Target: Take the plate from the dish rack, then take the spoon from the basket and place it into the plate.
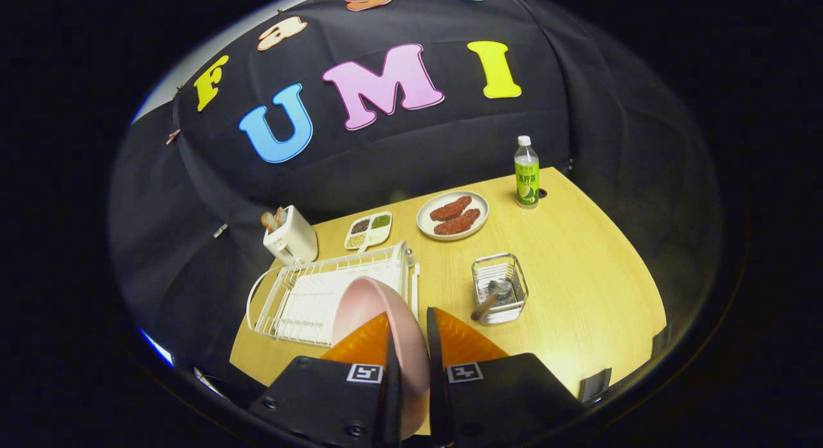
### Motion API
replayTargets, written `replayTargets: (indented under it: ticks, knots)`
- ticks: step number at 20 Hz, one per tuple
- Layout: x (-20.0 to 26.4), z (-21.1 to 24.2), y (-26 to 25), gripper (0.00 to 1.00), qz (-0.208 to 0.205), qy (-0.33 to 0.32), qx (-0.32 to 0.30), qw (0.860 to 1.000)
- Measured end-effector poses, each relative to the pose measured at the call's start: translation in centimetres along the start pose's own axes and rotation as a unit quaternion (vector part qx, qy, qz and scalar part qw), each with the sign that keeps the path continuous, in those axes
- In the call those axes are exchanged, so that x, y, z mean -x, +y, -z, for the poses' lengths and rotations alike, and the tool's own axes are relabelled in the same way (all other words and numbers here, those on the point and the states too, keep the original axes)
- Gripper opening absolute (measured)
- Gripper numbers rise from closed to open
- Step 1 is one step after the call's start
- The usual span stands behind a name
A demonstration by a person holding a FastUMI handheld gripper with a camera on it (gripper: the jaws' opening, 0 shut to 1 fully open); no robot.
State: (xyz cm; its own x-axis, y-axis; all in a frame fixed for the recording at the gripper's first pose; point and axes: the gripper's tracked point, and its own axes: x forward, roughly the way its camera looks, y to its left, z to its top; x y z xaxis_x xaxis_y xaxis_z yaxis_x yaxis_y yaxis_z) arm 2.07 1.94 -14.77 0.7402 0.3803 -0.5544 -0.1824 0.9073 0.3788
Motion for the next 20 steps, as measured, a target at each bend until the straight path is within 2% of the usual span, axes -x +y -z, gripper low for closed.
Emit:
replayTargets:
  ticks: [5, 10, 15, 18, 20]
  knots:
    - [-1.0, 5.3, -4.9, 0.22, -0.034, 0.072, -0.015, 0.997]
    - [-5.1, 9.5, -8.1, 0.22, -0.066, 0.116, -0.008, 0.991]
    - [-8.0, 10.9, -8.7, 0.22, -0.103, 0.131, -0.024, 0.986]
    - [-8.8, 11.3, -10.7, 0.23, -0.085, 0.123, 0.004, 0.989]
    - [-8.9, 10.8, -11.0, 0.24, -0.088, 0.115, 0.003, 0.989]
